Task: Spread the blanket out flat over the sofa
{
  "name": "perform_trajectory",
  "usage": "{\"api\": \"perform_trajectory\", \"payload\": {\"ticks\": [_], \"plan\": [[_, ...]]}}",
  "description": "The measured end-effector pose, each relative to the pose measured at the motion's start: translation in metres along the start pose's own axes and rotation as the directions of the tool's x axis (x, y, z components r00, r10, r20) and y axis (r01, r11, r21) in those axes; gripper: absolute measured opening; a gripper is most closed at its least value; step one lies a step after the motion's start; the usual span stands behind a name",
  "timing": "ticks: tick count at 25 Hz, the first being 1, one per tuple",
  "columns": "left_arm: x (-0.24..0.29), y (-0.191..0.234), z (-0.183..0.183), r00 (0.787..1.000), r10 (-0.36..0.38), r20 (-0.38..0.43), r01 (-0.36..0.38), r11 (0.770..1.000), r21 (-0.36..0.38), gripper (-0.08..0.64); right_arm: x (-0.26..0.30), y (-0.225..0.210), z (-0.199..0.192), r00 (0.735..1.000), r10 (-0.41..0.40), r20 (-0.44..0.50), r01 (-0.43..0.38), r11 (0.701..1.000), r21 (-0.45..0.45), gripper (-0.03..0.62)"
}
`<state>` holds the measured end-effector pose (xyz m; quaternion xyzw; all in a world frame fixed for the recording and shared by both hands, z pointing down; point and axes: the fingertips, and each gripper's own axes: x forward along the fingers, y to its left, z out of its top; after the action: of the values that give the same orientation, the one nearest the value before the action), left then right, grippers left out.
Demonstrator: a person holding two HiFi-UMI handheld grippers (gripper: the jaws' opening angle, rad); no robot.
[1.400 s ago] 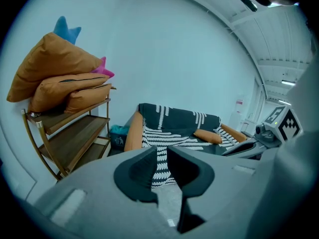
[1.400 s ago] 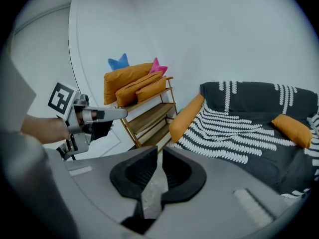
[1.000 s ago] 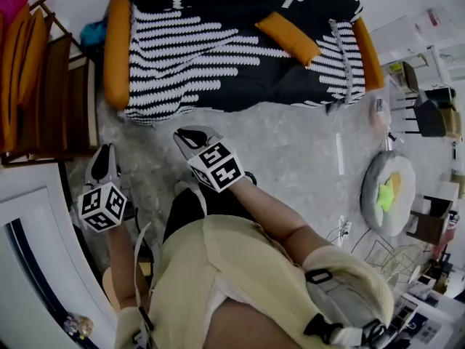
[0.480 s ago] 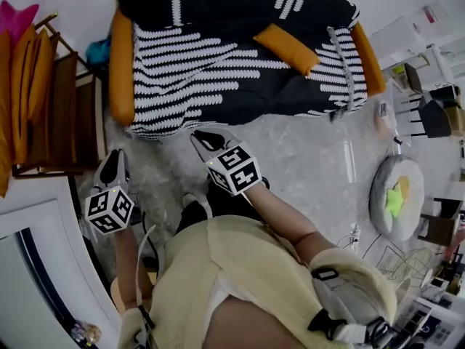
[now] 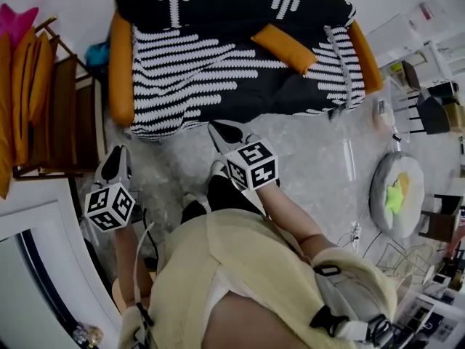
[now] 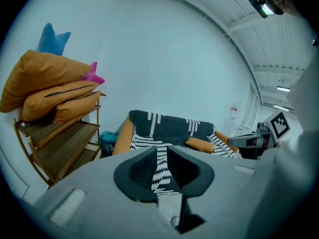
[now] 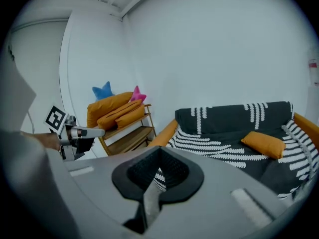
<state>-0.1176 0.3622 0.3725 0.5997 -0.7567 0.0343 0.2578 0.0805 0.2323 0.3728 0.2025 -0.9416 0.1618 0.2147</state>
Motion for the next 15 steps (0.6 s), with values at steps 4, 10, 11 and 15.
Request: {"api": "perform_trajectory", "payload": {"ticks": [4,10,11,15], "plan": [[-0.001,-0.007,0.002,1.000,-0.017,0.009,0.017,1.000,-0.003,0.064,-0.012,-0.011,0.005,0.999,-0.031,0.018,0.031,0.999,0.017,0.005],[0.003,-0.013,0.008,0.999,-0.043,0.022,0.044,0.999,-0.007,0.064,-0.022,-0.022,0.006,0.998,-0.059,0.029,0.056,0.993,0.102,0.005],[0.004,-0.013,0.009,0.999,-0.046,0.023,0.046,0.999,-0.008,0.064,-0.023,-0.024,0.005,0.997,-0.071,0.029,0.068,0.993,0.094,0.005],[0.003,-0.017,0.008,0.998,-0.056,0.024,0.057,0.998,-0.014,0.063,-0.030,-0.029,0.002,0.995,-0.100,0.031,0.096,0.991,0.095,0.005]]}}
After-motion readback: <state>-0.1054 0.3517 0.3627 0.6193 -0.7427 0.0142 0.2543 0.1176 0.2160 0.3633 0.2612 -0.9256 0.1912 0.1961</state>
